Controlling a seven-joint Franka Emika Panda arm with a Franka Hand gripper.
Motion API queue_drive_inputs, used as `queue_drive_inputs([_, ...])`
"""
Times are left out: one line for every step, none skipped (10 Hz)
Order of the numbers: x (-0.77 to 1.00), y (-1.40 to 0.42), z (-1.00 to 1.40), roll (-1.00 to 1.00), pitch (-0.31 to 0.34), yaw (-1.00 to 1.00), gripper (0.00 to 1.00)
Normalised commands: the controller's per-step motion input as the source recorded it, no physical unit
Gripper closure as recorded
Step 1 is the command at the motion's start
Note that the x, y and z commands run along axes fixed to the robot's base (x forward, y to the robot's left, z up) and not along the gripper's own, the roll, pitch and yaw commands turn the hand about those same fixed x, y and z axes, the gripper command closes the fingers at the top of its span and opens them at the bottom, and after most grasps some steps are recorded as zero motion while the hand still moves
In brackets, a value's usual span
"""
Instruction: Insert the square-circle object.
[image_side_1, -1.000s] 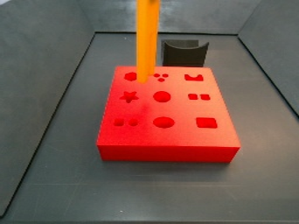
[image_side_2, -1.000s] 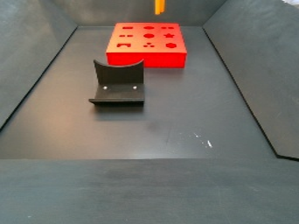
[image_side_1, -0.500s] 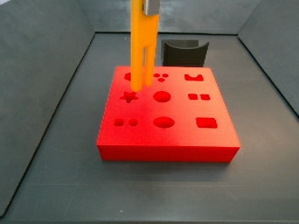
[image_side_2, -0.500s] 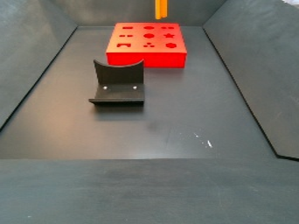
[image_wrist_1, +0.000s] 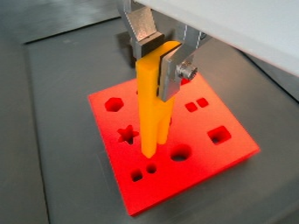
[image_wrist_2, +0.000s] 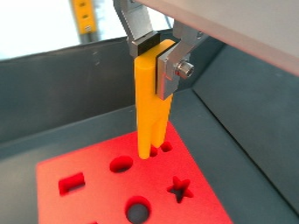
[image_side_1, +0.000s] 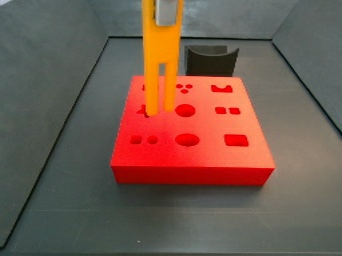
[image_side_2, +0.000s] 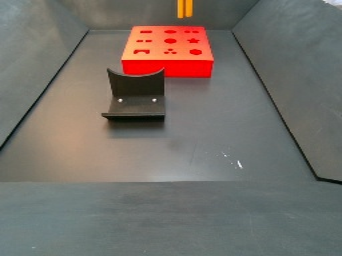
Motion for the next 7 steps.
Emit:
queue_drive_inputs([0.0, -0.06, -0.13, 0.0, -0.049, -1.0, 1.0])
queue_drive_inputs([0.0, -0.06, -0.13, 0.0, -0.054, -1.0, 1.0])
queue_drive_inputs([0.01, -0.07, -0.18, 0.0, -0.09, -0.99, 1.0])
queue_drive_inputs([0.1, -0.16, -0.31, 0.15, -0.109, -0.89, 1.0])
queue_drive_inputs([0.17, -0.3, -0.28, 0.2, -0.093, -0.79, 1.0])
queue_drive_inputs([-0.05, -0.26, -0.16, 0.15, -0.044, -0.51, 1.0])
queue_drive_inputs([-0.1, 0.0, 0.0, 0.03, 0.0, 0.0, 1.0])
